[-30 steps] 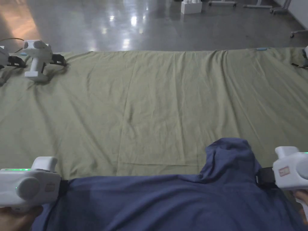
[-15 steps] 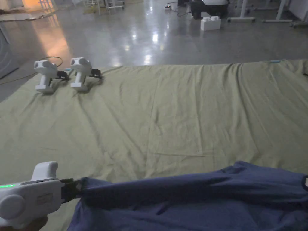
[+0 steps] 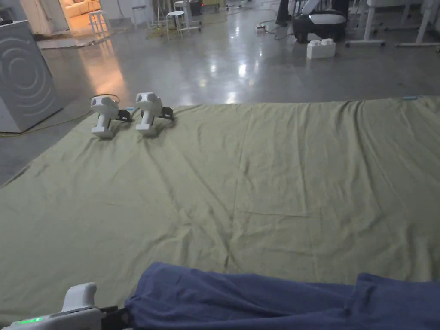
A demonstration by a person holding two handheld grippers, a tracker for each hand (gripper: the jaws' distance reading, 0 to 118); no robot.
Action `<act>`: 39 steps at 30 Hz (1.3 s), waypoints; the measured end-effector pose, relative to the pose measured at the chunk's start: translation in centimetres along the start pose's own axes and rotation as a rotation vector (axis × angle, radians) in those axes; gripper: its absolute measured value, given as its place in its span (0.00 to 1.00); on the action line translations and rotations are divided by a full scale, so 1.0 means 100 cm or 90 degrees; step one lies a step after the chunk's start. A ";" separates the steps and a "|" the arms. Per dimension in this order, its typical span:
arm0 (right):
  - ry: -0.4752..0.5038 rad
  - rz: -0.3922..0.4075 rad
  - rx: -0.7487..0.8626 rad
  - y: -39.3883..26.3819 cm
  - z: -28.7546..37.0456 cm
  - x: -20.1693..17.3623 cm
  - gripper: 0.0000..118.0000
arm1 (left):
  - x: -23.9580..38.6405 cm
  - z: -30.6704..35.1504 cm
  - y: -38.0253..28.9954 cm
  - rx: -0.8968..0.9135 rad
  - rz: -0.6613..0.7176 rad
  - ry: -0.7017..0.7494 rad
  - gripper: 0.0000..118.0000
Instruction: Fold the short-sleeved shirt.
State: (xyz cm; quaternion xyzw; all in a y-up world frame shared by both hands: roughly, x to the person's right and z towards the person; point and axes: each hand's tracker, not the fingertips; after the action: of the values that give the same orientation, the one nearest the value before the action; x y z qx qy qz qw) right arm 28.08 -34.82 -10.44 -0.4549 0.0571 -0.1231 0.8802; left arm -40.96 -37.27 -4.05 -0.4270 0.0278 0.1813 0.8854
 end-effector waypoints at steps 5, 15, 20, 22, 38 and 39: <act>-0.006 -0.004 0.000 -0.001 0.011 0.000 0.71 | 0.012 0.025 0.011 0.082 -0.020 0.007 0.89; -0.004 0.075 0.382 0.031 0.164 -0.080 0.71 | 0.129 0.192 0.025 0.467 -0.235 0.058 0.89; 0.010 0.161 0.521 0.027 0.195 -0.126 0.71 | 0.169 0.229 0.015 0.585 -0.262 0.018 0.88; -0.013 0.189 0.532 0.023 0.191 -0.134 0.70 | 0.179 0.238 0.016 0.582 -0.302 0.040 0.85; 0.068 0.298 0.533 0.002 0.190 -0.183 0.02 | 0.183 0.248 0.015 0.581 -0.287 -0.029 0.01; 0.067 0.294 0.532 0.003 0.189 -0.185 0.02 | 0.182 0.246 0.015 0.580 -0.287 -0.027 0.01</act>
State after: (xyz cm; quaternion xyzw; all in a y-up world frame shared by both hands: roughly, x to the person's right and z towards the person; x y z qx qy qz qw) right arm 14.37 -14.81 0.06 -0.0309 0.1465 0.0407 0.9879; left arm -27.12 -12.14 6.74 0.0109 -0.0066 -0.0366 0.9992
